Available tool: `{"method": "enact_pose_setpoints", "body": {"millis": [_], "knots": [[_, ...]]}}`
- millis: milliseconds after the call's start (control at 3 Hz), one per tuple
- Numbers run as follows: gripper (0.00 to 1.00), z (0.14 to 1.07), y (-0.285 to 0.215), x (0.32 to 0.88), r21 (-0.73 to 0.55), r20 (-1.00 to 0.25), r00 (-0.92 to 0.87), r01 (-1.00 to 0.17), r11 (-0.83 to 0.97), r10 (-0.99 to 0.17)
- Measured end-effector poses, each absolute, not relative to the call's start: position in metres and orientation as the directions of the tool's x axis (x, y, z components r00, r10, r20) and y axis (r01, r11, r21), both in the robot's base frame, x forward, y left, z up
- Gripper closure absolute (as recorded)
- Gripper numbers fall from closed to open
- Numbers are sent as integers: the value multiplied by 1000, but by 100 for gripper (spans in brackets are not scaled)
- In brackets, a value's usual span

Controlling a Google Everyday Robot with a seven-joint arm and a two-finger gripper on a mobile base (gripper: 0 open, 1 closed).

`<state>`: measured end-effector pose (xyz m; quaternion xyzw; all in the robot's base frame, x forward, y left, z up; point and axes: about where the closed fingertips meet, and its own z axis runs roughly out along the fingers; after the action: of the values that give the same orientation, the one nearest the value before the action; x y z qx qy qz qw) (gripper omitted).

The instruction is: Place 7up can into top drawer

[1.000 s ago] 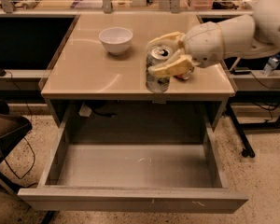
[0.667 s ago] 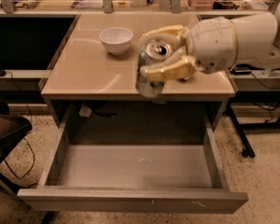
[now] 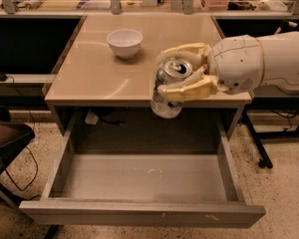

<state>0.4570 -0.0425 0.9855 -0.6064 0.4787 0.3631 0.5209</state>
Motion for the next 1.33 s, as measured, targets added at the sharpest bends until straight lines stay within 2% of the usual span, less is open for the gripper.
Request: {"method": "enact_pose_setpoints", "body": {"millis": [333,667,1333], "knots": [[100,946,-35,473,-279,-941,266,-960,32,-210],[100,856,-32,503,-254,-934,220,-962,94,-280],[100,738,-56,528,-172,-927,74,-956,240,-368]]}}
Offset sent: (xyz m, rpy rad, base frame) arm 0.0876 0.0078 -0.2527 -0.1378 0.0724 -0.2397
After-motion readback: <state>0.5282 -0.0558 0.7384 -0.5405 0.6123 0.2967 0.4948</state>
